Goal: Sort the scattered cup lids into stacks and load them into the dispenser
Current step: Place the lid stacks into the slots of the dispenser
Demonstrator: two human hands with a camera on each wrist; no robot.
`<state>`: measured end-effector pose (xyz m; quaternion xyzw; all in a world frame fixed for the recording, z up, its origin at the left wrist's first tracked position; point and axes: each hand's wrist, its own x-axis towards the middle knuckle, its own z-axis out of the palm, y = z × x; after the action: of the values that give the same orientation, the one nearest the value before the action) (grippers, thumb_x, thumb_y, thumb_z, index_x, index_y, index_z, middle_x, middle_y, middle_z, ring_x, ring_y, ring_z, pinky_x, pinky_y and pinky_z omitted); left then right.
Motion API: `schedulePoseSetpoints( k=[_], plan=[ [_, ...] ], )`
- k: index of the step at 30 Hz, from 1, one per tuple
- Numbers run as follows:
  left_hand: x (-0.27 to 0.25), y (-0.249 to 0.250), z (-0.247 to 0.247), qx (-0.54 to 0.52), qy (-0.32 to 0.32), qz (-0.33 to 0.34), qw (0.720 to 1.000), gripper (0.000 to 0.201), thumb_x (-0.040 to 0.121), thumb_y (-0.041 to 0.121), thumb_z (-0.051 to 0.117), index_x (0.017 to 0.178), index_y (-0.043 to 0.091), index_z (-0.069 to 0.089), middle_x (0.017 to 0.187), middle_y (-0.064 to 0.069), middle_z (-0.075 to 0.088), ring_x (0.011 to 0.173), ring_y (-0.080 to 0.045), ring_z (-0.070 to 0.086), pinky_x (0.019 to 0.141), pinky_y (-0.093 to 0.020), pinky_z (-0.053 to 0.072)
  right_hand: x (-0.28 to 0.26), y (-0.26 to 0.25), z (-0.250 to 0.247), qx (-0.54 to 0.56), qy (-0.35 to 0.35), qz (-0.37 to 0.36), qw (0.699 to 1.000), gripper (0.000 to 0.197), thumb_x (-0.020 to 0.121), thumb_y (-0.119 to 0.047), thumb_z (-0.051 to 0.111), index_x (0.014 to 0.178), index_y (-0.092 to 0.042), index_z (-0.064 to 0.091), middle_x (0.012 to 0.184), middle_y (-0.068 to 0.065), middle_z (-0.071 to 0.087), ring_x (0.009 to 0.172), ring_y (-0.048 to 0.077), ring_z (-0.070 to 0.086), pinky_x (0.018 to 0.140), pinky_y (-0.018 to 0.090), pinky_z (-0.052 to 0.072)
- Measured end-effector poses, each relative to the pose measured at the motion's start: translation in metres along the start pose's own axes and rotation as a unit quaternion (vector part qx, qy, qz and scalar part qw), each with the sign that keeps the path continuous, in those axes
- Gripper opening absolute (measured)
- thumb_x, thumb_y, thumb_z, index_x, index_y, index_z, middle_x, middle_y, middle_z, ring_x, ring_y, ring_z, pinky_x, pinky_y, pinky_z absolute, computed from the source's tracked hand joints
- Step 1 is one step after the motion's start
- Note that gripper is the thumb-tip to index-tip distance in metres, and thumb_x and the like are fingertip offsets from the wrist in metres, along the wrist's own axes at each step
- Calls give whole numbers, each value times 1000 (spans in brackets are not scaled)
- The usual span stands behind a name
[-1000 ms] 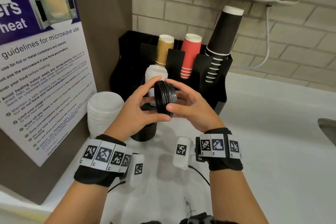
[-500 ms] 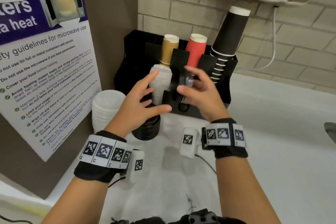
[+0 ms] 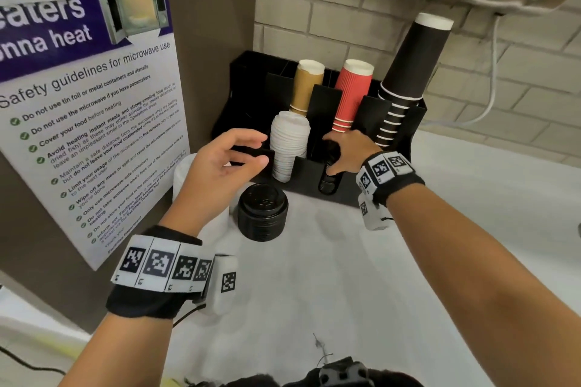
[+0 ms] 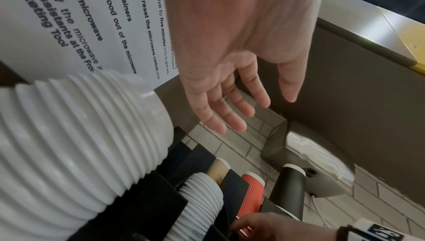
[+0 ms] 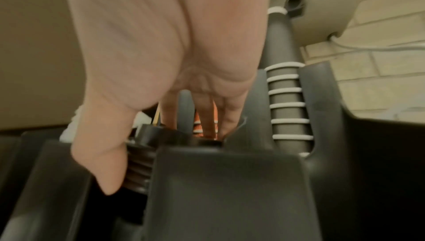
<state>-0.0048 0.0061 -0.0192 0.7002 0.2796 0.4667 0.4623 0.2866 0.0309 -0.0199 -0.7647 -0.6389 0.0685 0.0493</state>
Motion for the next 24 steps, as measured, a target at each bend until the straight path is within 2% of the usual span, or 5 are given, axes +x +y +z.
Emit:
schedulePoseSetpoints(
  k=[8, 12, 17, 22, 24],
  plan=[
    [-1, -1, -3, 6, 11, -6, 1000, 27, 89, 9, 66, 110, 26, 64, 108, 8, 64, 83, -1, 62, 76, -11, 48, 2, -14, 17, -105, -50, 24, 993, 88, 67, -28, 82, 141, -13, 37, 121, 16, 55, 114, 32, 51, 88, 44, 52],
    [0, -2, -4, 8, 16, -4, 1000, 26, 90, 8, 65, 109, 26, 65, 109, 7, 64, 82, 0, 61, 76, -11, 47, -3, -20, 22, -115, -22, 35, 993, 69, 67, -26, 84, 117, -3, 41, 109, 15, 57, 105, 30, 51, 74, 37, 50],
    [1, -4, -4, 13, 18, -4, 1000, 26, 89, 9, 66, 109, 26, 65, 109, 7, 64, 83, -2, 61, 76, -11, 46, -9, -26, 17, -163, -74, 37, 983, 62, 74, -24, 78, 121, -1, 46, 116, 17, 55, 112, 31, 48, 84, 39, 50],
    [1, -3, -7, 7, 27, 2, 1000, 26, 89, 9, 66, 108, 27, 65, 107, 8, 64, 82, 0, 61, 75, -10, 46, -20, -52, -1, 82, 175, -53, 980, 35, 87, 0, 50, 122, 0, 57, 119, 20, 54, 111, 35, 52, 94, 39, 44],
    [2, -2, -7, 3, 27, 5, 1000, 26, 89, 8, 66, 107, 27, 64, 107, 6, 64, 82, -2, 61, 76, -11, 47, -29, -77, 3, 171, 103, -117, 973, 31, 90, -6, 54, 120, -4, 60, 116, 16, 59, 108, 29, 57, 92, 30, 44]
  ],
)
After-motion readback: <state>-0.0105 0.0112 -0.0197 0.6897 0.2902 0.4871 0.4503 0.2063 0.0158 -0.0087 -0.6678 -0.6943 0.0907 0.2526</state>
